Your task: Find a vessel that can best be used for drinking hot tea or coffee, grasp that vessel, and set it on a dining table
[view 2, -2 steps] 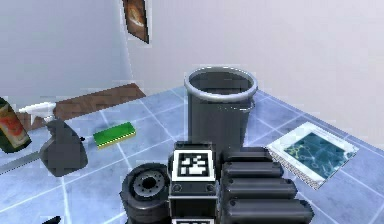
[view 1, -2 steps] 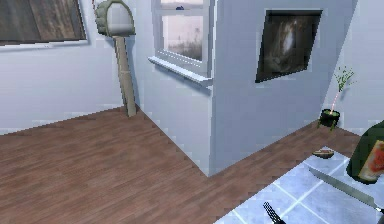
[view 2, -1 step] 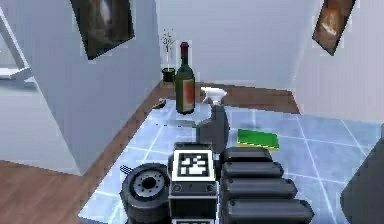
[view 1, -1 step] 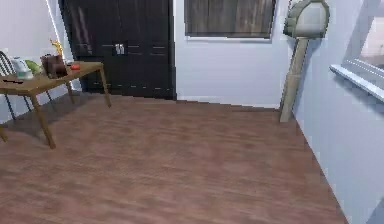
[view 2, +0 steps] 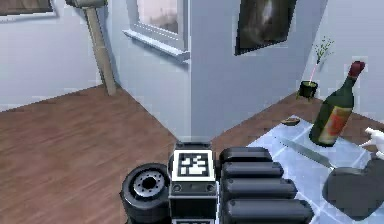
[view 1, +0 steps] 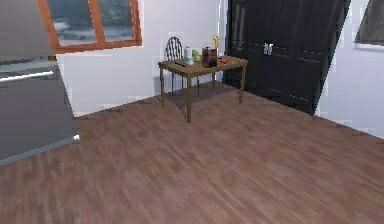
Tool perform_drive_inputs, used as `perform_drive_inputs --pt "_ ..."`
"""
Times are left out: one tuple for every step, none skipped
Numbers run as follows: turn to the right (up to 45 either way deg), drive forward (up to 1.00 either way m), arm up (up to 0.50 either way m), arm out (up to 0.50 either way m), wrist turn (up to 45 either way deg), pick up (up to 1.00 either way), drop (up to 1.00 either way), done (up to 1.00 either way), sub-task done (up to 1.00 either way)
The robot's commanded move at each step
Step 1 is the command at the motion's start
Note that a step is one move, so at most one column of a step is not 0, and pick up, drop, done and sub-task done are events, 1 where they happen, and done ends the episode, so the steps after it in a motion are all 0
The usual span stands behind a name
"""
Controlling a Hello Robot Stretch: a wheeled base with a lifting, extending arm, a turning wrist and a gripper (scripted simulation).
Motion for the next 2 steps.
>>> perform_drive_inputs --pt "0.0 0.35 0.0 0.0 0.0 0.0 0.0 0.0 0.0" --pt "18.0 0.0 0.0 0.0 0.0 0.0 0.0 0.0 0.0"
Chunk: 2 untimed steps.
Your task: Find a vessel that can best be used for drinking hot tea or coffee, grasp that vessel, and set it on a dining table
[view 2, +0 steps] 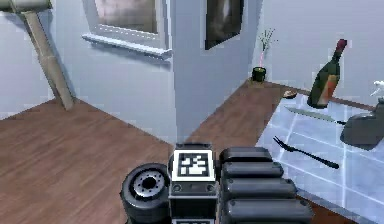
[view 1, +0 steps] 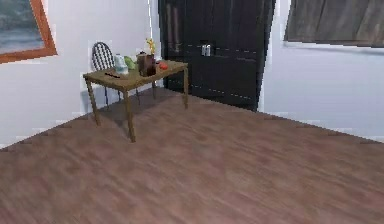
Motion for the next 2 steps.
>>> perform_drive_inputs --pt "0.0 1.0 0.0 0.0 0.0 0.0 0.0 0.0 0.0" --pt "0.0 1.0 0.0 0.0 0.0 0.0 0.0 0.0 0.0"
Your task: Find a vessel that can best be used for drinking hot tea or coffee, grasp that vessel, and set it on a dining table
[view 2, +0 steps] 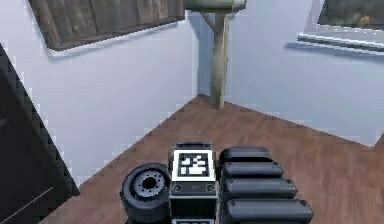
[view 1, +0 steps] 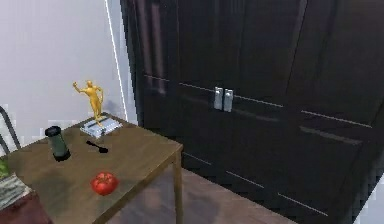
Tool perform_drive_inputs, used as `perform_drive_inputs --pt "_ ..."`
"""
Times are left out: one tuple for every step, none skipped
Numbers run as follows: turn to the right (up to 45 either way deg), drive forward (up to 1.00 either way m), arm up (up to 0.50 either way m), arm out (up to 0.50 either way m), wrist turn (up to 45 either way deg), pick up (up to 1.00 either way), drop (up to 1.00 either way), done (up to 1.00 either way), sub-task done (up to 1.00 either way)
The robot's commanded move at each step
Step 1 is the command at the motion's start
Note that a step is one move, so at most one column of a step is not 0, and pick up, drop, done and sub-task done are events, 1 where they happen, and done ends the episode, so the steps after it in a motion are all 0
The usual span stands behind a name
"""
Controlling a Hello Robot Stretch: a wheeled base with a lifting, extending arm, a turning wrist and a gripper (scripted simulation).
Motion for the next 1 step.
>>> perform_drive_inputs --pt "9.0 0.0 0.0 0.0 0.0 0.0 0.0 0.0 0.0"
